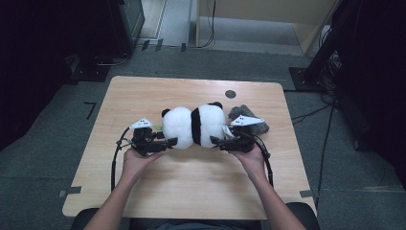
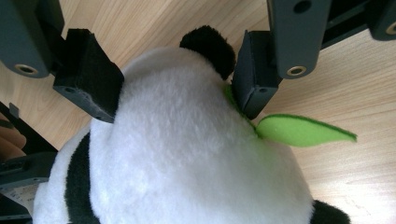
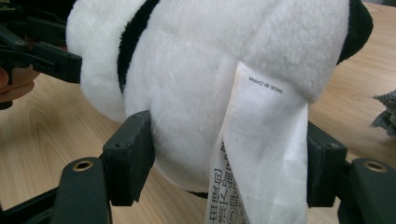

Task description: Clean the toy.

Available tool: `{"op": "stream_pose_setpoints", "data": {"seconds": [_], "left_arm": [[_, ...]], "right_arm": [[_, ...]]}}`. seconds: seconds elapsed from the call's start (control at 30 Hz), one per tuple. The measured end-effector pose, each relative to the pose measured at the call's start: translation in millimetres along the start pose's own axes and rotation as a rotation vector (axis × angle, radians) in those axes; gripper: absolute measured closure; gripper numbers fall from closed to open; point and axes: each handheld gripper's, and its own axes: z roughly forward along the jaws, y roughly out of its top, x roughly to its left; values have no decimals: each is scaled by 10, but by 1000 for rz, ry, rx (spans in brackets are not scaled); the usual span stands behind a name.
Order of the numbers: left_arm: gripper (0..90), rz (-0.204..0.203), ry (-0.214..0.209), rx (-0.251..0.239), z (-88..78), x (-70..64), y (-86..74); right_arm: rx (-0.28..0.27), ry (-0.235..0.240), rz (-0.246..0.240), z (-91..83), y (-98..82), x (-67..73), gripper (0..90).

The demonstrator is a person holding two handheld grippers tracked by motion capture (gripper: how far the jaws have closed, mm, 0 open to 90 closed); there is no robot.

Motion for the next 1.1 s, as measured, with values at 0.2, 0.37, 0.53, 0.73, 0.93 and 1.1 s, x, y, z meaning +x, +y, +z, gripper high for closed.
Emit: {"op": "stream_pose_setpoints", "data": {"seconds": [0.2,0.37,0.53,0.73,0.93,1.1], "left_arm": [[349,-16,-10,-2,-45,-19,-17],[336,-18,22,14,-13,21,-52],[295,-13,52,25,57,86,-78],[279,33,87,-12,10,103,-62],[282,15,80,-49,-85,116,0],[245,15,85,-39,-111,123,76]], "right_arm": [[-8,14,8,-31,34,27,307],[21,29,17,18,41,-20,301],[16,-19,-38,147,16,-72,295],[-22,-76,-98,141,10,-104,295],[-57,-101,-104,64,33,-108,297],[-105,-122,-100,-61,51,-142,310]]}}
